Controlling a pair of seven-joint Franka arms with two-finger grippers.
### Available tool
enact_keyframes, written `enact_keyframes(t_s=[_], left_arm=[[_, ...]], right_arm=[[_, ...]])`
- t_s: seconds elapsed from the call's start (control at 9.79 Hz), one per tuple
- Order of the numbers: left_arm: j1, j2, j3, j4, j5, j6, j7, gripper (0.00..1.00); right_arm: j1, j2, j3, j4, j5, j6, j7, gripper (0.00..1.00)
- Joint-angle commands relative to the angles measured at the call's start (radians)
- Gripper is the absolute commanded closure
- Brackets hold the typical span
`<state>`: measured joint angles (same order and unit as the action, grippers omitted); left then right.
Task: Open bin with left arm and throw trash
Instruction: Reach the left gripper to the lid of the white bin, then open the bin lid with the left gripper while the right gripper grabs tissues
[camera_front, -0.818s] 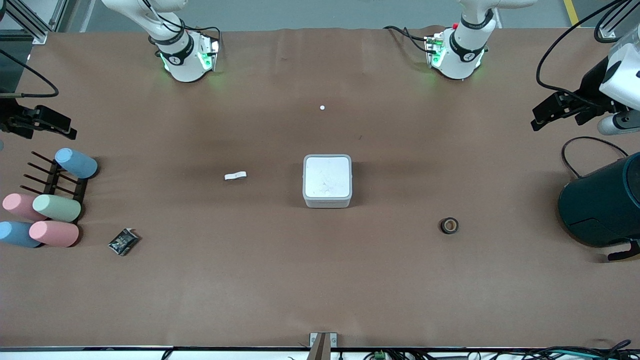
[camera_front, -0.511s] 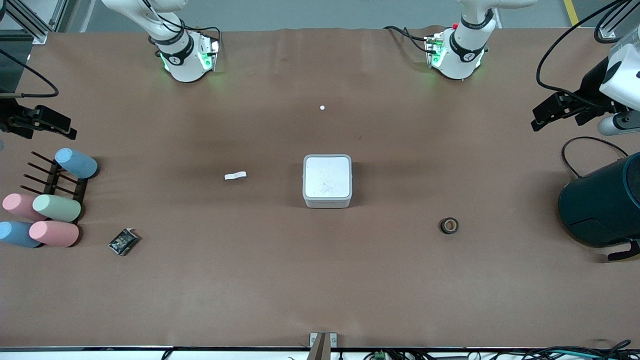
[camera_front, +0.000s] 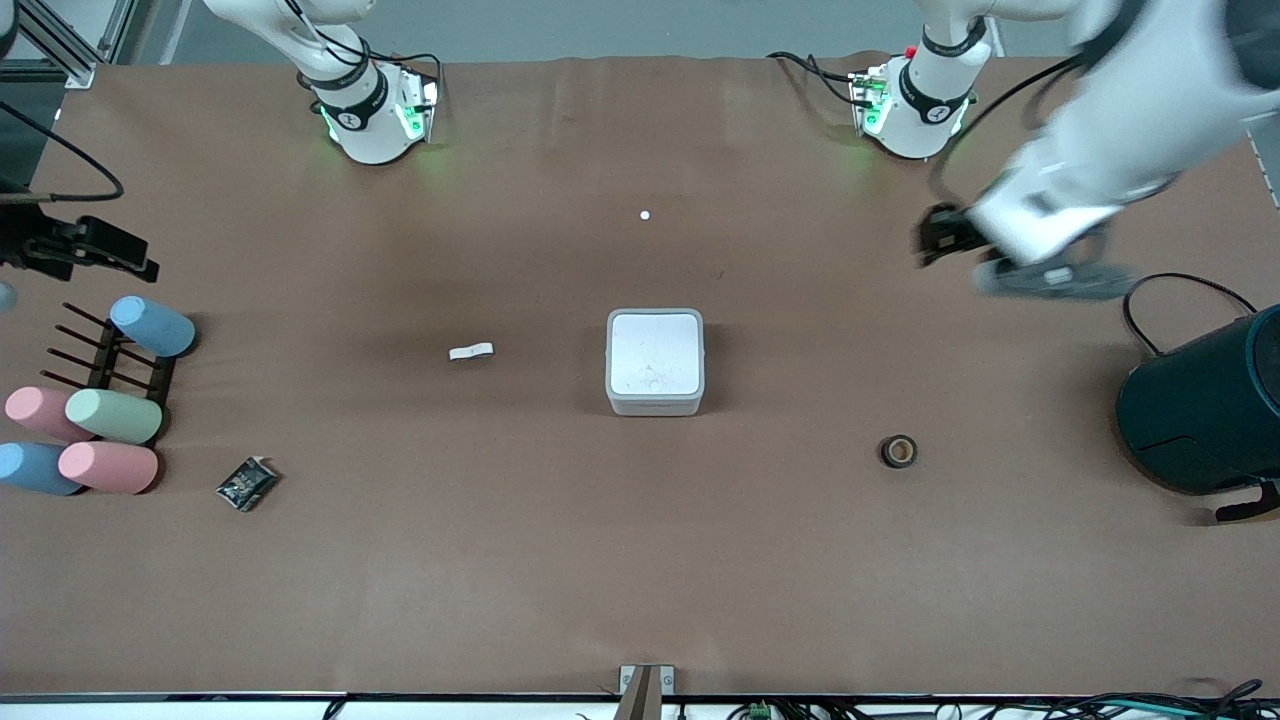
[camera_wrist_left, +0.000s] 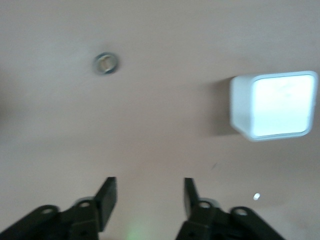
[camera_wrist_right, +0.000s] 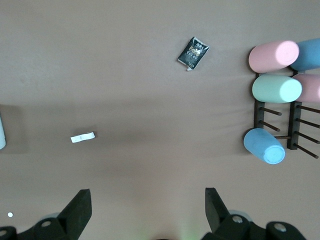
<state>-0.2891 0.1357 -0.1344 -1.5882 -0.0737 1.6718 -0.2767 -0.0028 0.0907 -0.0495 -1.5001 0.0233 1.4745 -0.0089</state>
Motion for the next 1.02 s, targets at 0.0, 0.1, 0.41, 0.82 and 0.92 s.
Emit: enact_keyframes(t_s=[0.0, 0.1, 0.41, 0.82, 0.92], left_arm=[[-0.115, 0.228, -0.004, 0.085, -0.008, 0.189, -0.015, 1.00], [-0.158, 0.295, -0.004, 0.111, -0.015, 0.266, -0.068, 1.00], [-0.238, 0.405, -0.004, 0.114, -0.119, 0.478, -0.220, 1.00], [-0.283, 0.498, -0.004, 0.103, -0.135, 0.569, -0.274, 1.00], [-0.286, 0.525, -0.004, 0.099, -0.136, 0.571, -0.292, 1.00]], right_arm=[[-0.014, 0.142, 0.010, -0.011, 0.001, 0.109, 0.006, 0.00], [-0.029, 0.190, 0.008, -0.032, 0.000, 0.189, 0.006, 0.00], [-0.081, 0.360, 0.005, -0.092, -0.005, 0.523, 0.009, 0.00], [-0.183, 0.576, 0.003, -0.088, 0.006, 0.828, 0.106, 0.00], [-0.192, 0.595, 0.005, -0.086, 0.018, 0.839, 0.139, 0.00]])
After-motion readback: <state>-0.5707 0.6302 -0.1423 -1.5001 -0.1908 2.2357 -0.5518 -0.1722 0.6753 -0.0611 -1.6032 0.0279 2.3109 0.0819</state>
